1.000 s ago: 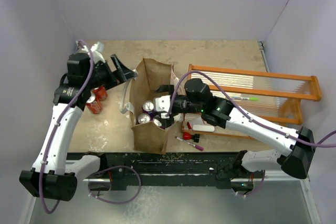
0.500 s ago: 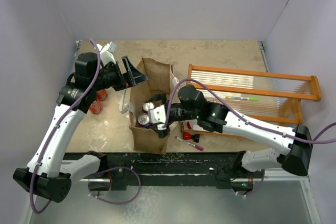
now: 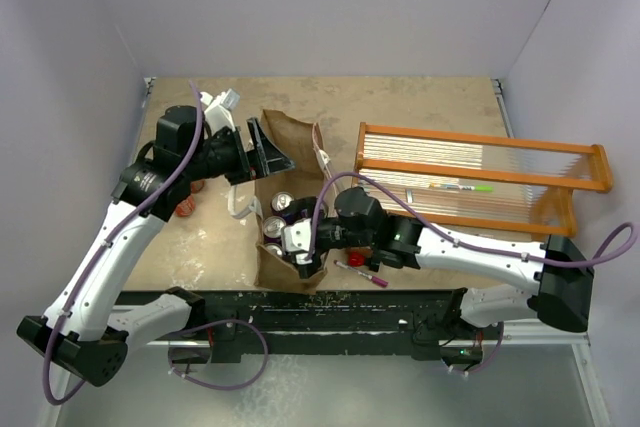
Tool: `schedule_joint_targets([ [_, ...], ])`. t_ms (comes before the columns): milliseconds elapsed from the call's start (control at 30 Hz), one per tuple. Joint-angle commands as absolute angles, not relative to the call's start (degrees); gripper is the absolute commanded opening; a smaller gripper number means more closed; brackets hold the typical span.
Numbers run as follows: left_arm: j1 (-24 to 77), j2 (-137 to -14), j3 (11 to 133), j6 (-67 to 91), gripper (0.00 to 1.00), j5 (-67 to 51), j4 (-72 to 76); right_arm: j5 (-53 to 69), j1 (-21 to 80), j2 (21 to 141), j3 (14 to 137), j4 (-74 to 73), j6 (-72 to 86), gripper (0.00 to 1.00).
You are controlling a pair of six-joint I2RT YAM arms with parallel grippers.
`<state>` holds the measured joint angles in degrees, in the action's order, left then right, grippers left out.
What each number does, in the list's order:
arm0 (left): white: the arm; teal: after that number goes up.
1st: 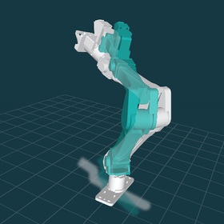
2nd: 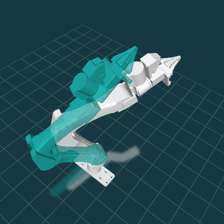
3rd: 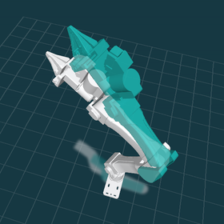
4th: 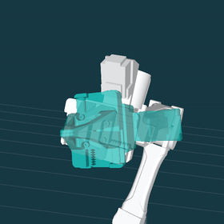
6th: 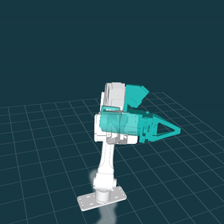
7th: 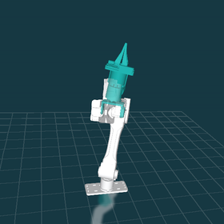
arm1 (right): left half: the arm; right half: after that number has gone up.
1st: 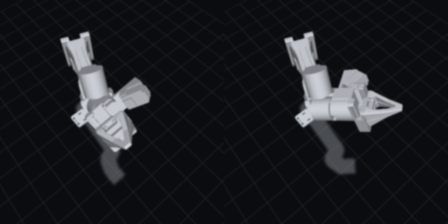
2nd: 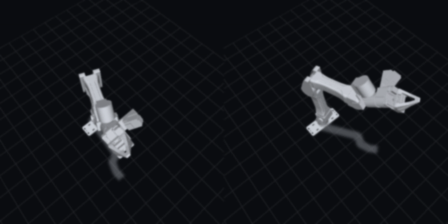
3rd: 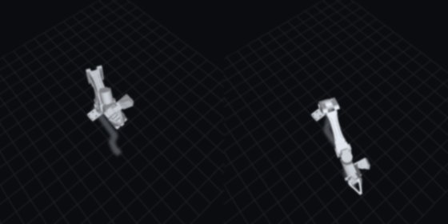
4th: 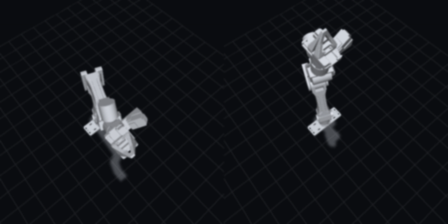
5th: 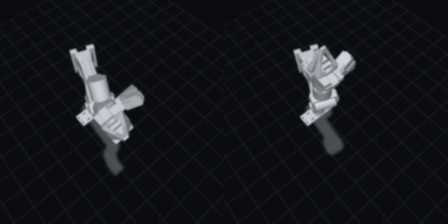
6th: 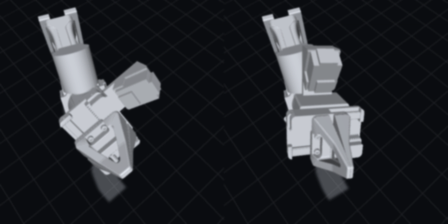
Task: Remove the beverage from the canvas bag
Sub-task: Adjust the canvas bag at the center of the board.
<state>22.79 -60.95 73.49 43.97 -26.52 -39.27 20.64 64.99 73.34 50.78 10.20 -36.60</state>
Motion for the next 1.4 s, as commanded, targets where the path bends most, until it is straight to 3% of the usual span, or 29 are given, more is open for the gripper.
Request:
schedule_joint_targets([
  [0,25.40,-60.45,74.41,45.25,0.89,-22.94,-40.49,16.93,66.49,70.53,48.18,13.67,-34.49,1.00],
  [300,27.51,-61.70,74.44,45.01,0.87,-17.39,-45.01,3.77,66.53,62.77,44.23,21.68,-32.30,1.00],
  [467,28.25,-64.60,73.03,43.84,0.85,-18.49,-43.58,2.69,66.49,61.98,43.18,20.25,-32.82,1.00],
  [667,31.02,-68.34,75.04,43.16,0.77,-17.07,-43.34,5.58,66.52,62.52,41.43,20.66,-33.05,1.00],
  [967,33.70,-69.75,75.33,45.24,0.62,-4.77,-50.27,15.53,66.51,66.40,41.31,17.29,-33.74,0.92],
  [1233,33.73,-67.42,70.80,48.58,0.59,-1.10,-49.03,17.85,66.51,67.74,41.37,15.10,-34.13,0.93],
  [1367,33.79,-65.97,70.49,48.11,0.71,-2.15,-45.44,17.83,66.46,67.39,41.66,14.98,-34.61,0.94],
])
